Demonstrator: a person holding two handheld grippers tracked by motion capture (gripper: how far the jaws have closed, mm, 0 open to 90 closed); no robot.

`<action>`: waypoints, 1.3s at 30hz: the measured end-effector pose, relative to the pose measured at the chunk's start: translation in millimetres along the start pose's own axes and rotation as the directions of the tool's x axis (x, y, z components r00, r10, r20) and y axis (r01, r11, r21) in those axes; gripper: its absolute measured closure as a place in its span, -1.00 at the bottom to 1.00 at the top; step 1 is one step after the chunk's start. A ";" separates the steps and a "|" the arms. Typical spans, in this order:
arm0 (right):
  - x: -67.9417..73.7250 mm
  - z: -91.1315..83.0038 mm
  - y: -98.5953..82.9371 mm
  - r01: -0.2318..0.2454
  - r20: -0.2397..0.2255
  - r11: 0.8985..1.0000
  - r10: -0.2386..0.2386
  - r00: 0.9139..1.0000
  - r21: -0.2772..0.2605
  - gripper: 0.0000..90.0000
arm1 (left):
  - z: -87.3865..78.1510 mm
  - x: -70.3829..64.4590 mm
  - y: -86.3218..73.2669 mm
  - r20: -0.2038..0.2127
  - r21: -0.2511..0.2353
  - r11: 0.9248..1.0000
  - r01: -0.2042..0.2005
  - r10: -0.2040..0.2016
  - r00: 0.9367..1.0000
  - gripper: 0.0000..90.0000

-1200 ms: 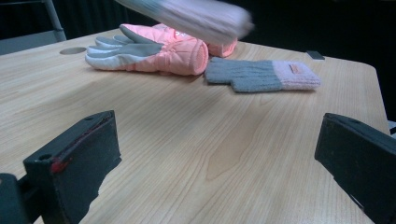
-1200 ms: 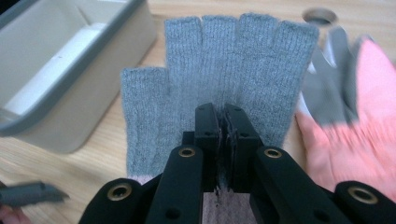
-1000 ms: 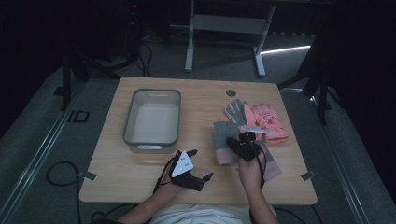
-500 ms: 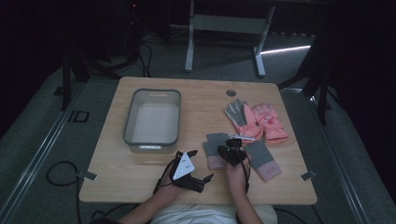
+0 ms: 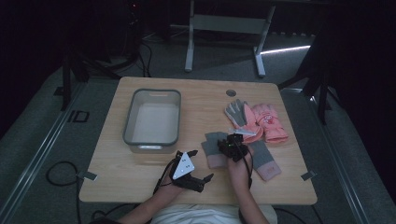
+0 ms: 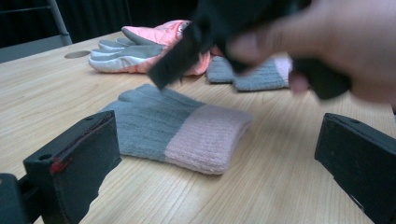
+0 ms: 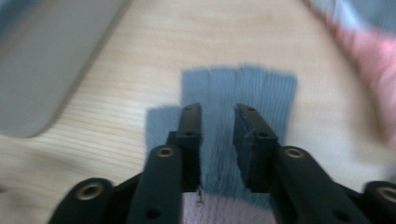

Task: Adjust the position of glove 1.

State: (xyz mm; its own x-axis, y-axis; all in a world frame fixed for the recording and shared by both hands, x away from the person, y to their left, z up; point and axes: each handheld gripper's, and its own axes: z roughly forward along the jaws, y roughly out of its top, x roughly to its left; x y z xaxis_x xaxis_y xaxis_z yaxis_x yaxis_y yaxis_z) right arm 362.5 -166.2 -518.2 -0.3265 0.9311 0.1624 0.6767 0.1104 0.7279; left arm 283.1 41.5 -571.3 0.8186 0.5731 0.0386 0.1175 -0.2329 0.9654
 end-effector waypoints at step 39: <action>-151.3 -55.3 -32.2 0.337 -0.094 0.933 -0.327 0.940 0.125 0.31 | 1.4 2.4 0.6 0.000 0.012 1.000 0.028 -0.028 1.000 -1.00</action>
State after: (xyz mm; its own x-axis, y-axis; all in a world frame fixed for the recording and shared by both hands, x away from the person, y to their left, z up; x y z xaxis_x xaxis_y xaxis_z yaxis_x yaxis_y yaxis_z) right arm 353.6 -329.8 -529.4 -0.5904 0.8068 -0.0228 0.6040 0.4604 0.6506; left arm 285.9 41.6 -571.0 0.8147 0.5797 0.0116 0.1473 -0.2262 0.9629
